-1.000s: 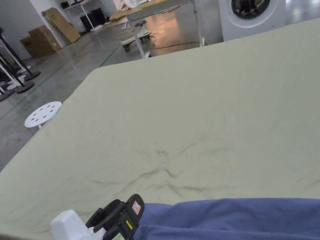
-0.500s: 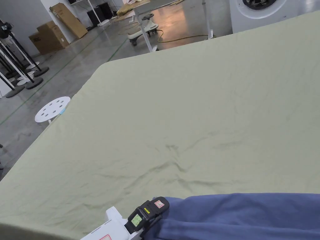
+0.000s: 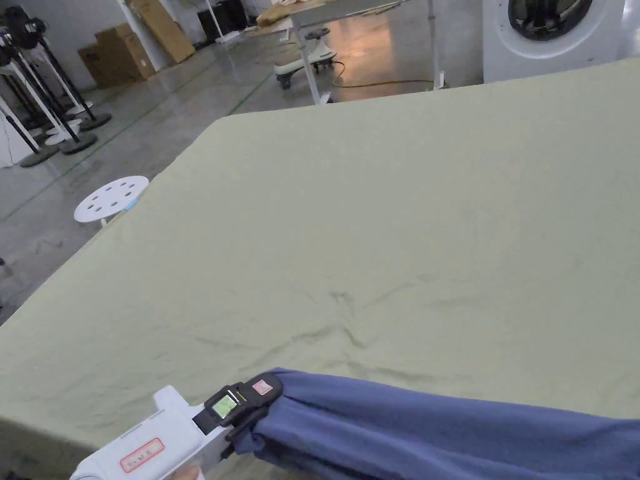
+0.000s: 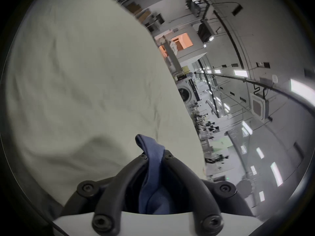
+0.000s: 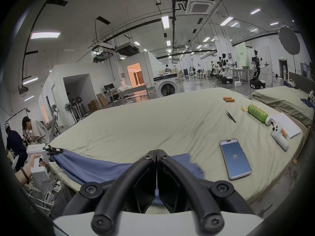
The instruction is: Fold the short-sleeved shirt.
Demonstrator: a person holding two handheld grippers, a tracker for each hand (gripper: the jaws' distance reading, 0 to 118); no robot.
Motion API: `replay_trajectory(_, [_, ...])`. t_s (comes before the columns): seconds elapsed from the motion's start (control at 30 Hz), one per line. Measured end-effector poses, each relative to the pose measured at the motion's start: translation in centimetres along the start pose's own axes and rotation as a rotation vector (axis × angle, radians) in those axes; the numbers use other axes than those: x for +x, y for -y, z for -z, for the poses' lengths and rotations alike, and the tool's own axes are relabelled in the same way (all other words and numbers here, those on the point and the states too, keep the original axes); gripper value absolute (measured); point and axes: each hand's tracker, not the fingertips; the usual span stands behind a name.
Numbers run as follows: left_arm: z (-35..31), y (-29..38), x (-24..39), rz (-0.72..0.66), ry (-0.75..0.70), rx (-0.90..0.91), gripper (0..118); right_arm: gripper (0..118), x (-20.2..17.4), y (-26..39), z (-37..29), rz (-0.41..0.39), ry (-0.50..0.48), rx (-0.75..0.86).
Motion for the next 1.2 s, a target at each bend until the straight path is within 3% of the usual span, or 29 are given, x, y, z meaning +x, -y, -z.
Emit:
replay_trajectory(0.17, [-3.0,-2.0,4.4,0.152,-0.137,0.065,6,0,0.3,0.3,0.1,0.036,-0.006,0.008])
replay_trajectory(0.23, [-3.1,-1.7,5.4,0.259,-0.11,0.037,6,0,0.4,0.5,0.4,0.057,-0.009,0.0])
replay_trajectory(0.33, [-2.2,2.3,9.2,0.367,-0.063,0.007,7,0,-0.1,0.5,0.6,0.09,-0.014,0.003])
replay_trajectory(0.4, [-0.3,3.3,7.4,0.384,0.01,-0.044,7,0,-0.4,0.5,0.4,0.103,-0.021,0.014])
replay_trajectory(0.6, [7.2,13.4,10.6,0.604,0.059,-0.29,7,0,0.4,0.5,-1.1,0.073,-0.006,0.03])
replay_trajectory(0.7, [10.1,16.5,11.9,0.579,0.042,-0.351,11,0,0.9,0.8,-2.2,0.066,0.01,0.032])
replay_trajectory(0.77, [11.1,17.2,12.3,0.536,0.059,-0.391,29,0,1.4,1.0,-2.6,0.065,0.031,0.028])
replay_trajectory(0.83, [11.5,16.8,12.6,0.533,0.081,-0.407,67,0,1.9,1.3,-2.7,0.078,0.051,0.022])
replay_trajectory(0.87, [11.1,16.5,13.0,0.54,0.12,-0.419,71,0,2.2,1.4,-2.8,0.09,0.058,0.02])
replay_trajectory(0.97, [9.4,14.7,13.1,0.545,0.16,-0.337,63,0,2.8,1.9,-2.8,0.127,0.051,0.015])
replay_trajectory(1.0, [9.1,14.1,12.8,0.53,0.162,-0.336,49,0,2.9,2.0,-2.8,0.133,0.046,0.013])
replay_trajectory(1.03, [8.7,13.7,12.7,0.508,0.156,-0.33,22,0,3.0,2.1,-2.8,0.135,0.043,0.008])
replay_trajectory(1.07, [8.6,13.6,12.2,0.493,0.153,-0.333,6,0,2.9,2.2,-2.6,0.132,0.043,0.003])
replay_trajectory(1.2, [9.9,15.9,10.6,0.47,0.126,-0.425,4,0,2.6,2.4,-2.4,0.118,0.035,-0.01])
